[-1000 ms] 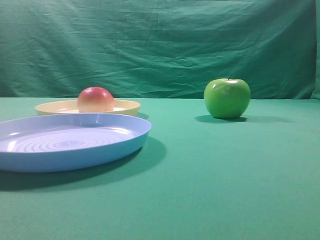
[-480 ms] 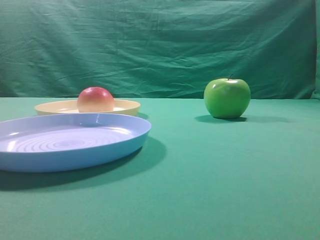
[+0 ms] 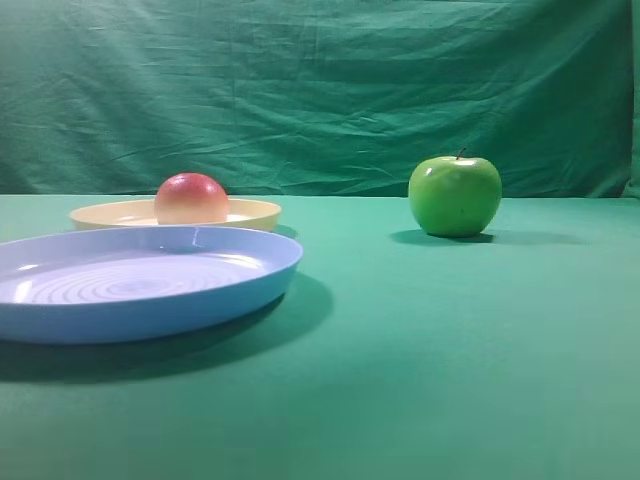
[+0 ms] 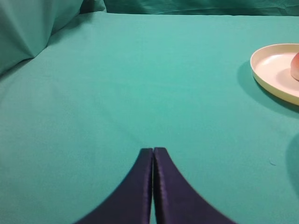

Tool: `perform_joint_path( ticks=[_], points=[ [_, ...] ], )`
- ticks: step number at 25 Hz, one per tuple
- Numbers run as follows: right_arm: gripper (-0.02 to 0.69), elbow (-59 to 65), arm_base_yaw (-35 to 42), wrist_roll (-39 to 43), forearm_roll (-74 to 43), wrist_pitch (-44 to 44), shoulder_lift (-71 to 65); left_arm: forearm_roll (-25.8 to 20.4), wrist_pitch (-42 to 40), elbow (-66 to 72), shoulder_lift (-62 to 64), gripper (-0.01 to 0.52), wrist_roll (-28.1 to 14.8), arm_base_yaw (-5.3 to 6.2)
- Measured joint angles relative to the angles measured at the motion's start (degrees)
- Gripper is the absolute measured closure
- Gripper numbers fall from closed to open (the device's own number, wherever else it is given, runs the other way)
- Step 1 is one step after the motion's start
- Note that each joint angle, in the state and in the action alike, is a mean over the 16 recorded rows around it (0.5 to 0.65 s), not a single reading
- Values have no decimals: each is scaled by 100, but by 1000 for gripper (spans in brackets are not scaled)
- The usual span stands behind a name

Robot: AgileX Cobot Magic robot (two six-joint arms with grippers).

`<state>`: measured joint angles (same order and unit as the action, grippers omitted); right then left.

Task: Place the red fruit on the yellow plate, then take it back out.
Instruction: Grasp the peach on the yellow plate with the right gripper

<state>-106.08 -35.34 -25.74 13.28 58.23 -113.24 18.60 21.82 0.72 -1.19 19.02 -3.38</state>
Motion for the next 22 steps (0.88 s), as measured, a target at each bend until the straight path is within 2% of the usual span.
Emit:
perform_joint_path(
  ticks=[4, 7, 17, 22],
  points=[
    [637, -764, -261, -126, 52, -76, -753, 0, 0, 0, 0, 514, 0, 0],
    [581, -1154, -420, -237, 118, -244, -1193, 0, 0, 0, 0, 514, 0, 0],
    [201, -1564, -698, -457, 267, -1232, -2017, 0, 0, 0, 0, 514, 0, 0],
    [57, -1565, -704, -472, 273, -1667, -2287, 0, 0, 0, 0, 514, -3, 0]
  ],
)
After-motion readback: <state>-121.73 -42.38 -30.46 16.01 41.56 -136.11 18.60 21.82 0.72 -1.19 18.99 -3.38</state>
